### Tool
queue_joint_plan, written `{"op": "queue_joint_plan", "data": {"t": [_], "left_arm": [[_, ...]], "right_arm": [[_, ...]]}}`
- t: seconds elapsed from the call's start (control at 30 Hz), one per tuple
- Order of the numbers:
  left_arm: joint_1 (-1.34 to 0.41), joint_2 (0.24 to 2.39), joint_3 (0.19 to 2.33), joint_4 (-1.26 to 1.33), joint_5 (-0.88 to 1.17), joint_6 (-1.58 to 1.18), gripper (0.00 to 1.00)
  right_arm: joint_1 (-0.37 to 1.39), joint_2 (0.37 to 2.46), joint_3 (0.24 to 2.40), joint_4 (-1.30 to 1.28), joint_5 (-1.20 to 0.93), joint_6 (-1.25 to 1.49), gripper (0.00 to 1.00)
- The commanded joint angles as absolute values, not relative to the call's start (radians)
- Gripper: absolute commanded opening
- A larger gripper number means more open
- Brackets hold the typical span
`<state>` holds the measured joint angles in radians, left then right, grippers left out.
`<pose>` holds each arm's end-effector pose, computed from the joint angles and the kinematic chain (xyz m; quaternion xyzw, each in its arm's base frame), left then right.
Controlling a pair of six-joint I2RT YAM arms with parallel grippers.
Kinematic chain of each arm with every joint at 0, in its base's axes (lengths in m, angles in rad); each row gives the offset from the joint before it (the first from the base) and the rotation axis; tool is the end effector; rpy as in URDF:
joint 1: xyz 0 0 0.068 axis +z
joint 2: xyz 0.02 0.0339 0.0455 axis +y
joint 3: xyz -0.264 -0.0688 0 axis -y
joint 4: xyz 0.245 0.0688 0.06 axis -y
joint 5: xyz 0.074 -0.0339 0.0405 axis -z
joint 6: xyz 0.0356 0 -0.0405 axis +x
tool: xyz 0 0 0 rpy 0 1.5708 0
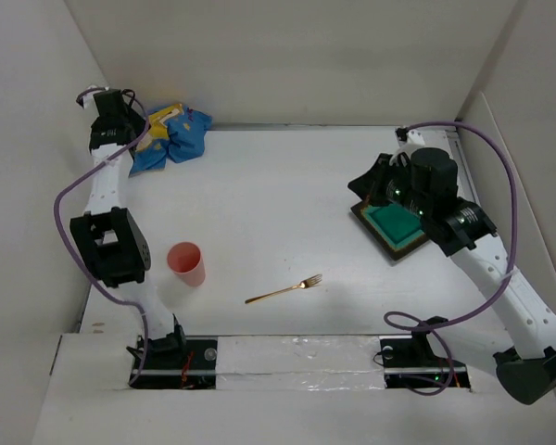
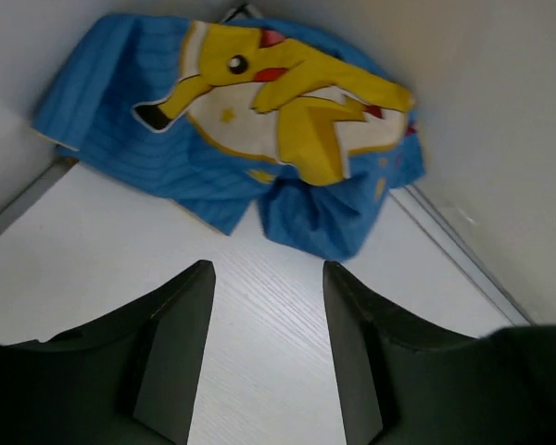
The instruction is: Set the dinner table for one person
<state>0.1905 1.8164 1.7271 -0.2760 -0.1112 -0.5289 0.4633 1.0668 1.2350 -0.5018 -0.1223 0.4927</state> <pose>0.4271 0.0864 0.3684 -0.3190 0.7588 -0.0502 0.5657 0.2014 0.1055 0.4090 -0.0235 0.8136 0.3105 0.4910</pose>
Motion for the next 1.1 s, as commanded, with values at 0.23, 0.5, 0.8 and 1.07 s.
{"op": "queue_joint_plan", "data": {"t": [0.23, 0.5, 0.8, 1.07], "left_arm": [[0.213, 2.121, 1.917, -0.226, -0.181, -0.616, 0.73], [0.232, 2.353, 2.088, -0.170, -0.114, -0.695, 0.86], [0.232, 2.536, 2.198, -0.032, 0.130, -0.816, 0.34], [0.111, 2.346, 2.004, 0.095, 0.224, -0.787, 0.00]], "right_arm": [[0.457, 1.146, 1.226, -0.466, -0.209, 0.460, 0.00], [0.491, 1.187, 1.223, -0.477, -0.242, 0.459, 0.38], [0.592, 1.227, 1.232, -0.482, -0.236, 0.509, 0.46], [0.627, 1.275, 1.244, -0.419, -0.204, 0.520, 0.45]]}}
